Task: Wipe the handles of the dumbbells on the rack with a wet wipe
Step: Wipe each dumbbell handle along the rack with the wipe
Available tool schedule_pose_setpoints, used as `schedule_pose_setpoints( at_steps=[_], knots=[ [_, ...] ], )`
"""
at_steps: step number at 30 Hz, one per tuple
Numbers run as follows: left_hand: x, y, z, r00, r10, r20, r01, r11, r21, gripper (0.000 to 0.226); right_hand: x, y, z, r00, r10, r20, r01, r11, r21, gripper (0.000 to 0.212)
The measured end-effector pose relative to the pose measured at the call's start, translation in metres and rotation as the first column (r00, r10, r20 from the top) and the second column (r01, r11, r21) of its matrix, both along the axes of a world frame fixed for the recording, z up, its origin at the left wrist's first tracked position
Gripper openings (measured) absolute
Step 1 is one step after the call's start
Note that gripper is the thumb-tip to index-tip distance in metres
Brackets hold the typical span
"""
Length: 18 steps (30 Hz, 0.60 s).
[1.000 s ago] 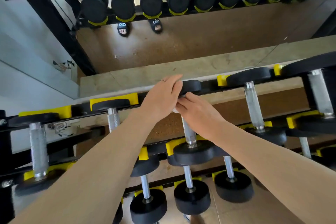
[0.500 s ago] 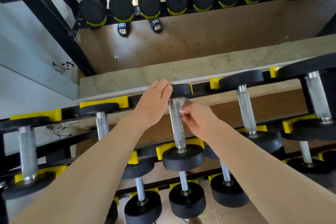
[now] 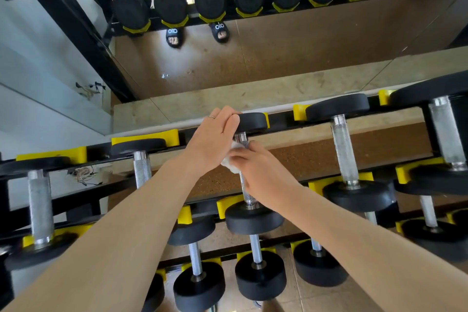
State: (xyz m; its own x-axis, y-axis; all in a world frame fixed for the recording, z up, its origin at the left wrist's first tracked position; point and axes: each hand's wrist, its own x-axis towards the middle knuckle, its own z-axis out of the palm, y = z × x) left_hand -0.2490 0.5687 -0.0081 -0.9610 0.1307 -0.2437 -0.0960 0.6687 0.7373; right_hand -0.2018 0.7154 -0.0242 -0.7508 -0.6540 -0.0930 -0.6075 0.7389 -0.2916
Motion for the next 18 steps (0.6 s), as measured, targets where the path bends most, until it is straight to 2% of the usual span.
schedule_pose_setpoints(
  at_steps=[2, 4, 6, 7, 8, 9, 11, 13, 15, 18],
  knots=[
    [0.002, 0.001, 0.003, 0.999, -0.037, -0.027, 0.036, 0.999, -0.018, 0.033, -0.001, 0.010, 0.002, 0.996, 0.082, 0.025, -0.082, 0.996, -0.025, 0.034],
    [0.005, 0.002, 0.004, 0.994, -0.094, -0.049, 0.091, 0.994, -0.059, 0.033, -0.002, 0.022, 0.003, 0.995, 0.067, 0.079, -0.057, 0.991, -0.121, 0.034],
    [0.004, 0.001, 0.002, 0.996, -0.077, -0.050, 0.074, 0.996, -0.044, 0.033, -0.001, 0.028, 0.003, 0.984, -0.134, 0.119, 0.162, 0.949, -0.269, 0.032],
    [0.002, 0.000, 0.001, 0.999, -0.036, -0.037, 0.036, 0.999, -0.022, 0.033, -0.001, 0.027, 0.003, 0.957, -0.260, 0.132, 0.290, 0.889, -0.355, 0.032],
    [0.001, 0.001, -0.001, 1.000, -0.003, -0.024, 0.003, 1.000, -0.010, 0.034, 0.000, 0.024, 0.004, 0.928, -0.341, 0.151, 0.373, 0.827, -0.421, 0.033],
    [0.001, 0.001, -0.001, 1.000, 0.012, -0.017, -0.012, 1.000, -0.006, 0.034, 0.001, 0.020, 0.005, 0.922, -0.350, 0.165, 0.386, 0.811, -0.440, 0.035],
    [0.002, 0.002, 0.000, 1.000, 0.000, -0.022, 0.000, 1.000, -0.006, 0.034, 0.006, 0.011, 0.004, 0.974, -0.170, 0.148, 0.211, 0.920, -0.331, 0.036],
    [0.005, 0.002, 0.002, 0.998, -0.041, -0.045, 0.041, 0.999, -0.013, 0.033, 0.011, 0.008, 0.001, 0.989, -0.029, 0.142, 0.058, 0.976, -0.210, 0.033],
    [0.005, 0.002, 0.001, 0.995, -0.078, -0.059, 0.076, 0.997, -0.030, 0.032, 0.011, 0.014, -0.001, 0.979, -0.041, 0.202, 0.075, 0.983, -0.165, 0.031],
    [0.003, 0.001, -0.001, 0.998, -0.043, -0.034, 0.043, 0.999, -0.011, 0.028, 0.013, 0.029, 0.005, 0.940, -0.080, 0.332, 0.150, 0.971, -0.189, 0.029]
  ],
)
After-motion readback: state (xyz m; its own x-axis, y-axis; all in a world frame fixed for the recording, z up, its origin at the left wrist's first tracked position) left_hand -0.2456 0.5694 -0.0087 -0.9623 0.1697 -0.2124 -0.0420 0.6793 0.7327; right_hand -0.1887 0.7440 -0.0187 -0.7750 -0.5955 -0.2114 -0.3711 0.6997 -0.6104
